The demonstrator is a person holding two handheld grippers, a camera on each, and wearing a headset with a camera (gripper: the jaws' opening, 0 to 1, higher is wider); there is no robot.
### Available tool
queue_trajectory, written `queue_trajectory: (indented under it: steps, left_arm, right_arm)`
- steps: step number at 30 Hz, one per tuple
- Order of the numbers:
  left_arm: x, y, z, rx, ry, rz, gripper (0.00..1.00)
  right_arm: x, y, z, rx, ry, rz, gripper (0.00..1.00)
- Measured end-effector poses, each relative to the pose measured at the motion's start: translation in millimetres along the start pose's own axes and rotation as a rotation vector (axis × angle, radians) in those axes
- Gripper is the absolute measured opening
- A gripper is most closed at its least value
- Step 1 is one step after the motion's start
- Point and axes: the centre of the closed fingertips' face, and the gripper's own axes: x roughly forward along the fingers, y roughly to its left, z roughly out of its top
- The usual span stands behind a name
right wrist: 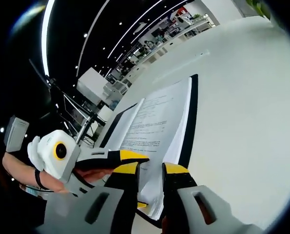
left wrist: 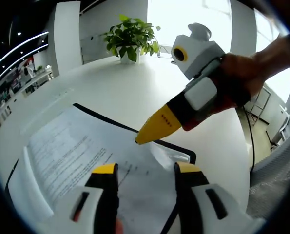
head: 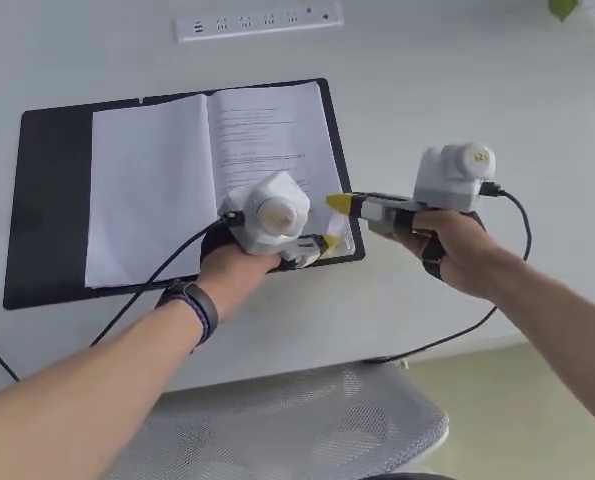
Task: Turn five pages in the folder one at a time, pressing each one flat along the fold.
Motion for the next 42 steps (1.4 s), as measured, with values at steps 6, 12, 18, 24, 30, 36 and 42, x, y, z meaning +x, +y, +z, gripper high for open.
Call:
queue_trajectory:
  steps: [6,12,18,24,30,36,42]
  left_arm:
    - [-0.3,-0.1,0.5,-0.008,0.002,-0.004,0.46]
    - [-0.8,-3.3,0.1,0.008,0.014,-0.016,0.48]
    - [-7.0,-4.0,1.4,-0.05,0.017,-0.025,0.55]
    - [-18.8,-0.2,5.0,-0.062,0.01,-0.02,0.61]
    - [-34.0,6.1,12.8,-0.061,-0.011,-0.003,0.64]
    - [-51.0,20.5,15.2,-0.074,-0.026,0.026,0.65]
    - [-69.5,31.2,14.7,-0.075,-0.037,0.044,0.65]
  right_arm:
    - [1.6,-0.6,0.2,0.043,-0.015,-0.01,0.04]
    - [0.3,-1.1,0.5,0.063,-0.025,-0.018,0.01]
    - [-0.5,0.2,1.9,0.077,-0.033,-0.02,0.0]
    - [-1.5,1.8,3.4,0.089,-0.041,-0.022,0.0]
    - [-3.7,7.0,9.9,0.105,-0.068,-0.018,0.0]
    - [-5.3,15.0,15.9,0.103,-0.089,-0.007,0.0]
    - [-7.0,30.1,23.1,0.075,-0.103,0.023,0.0]
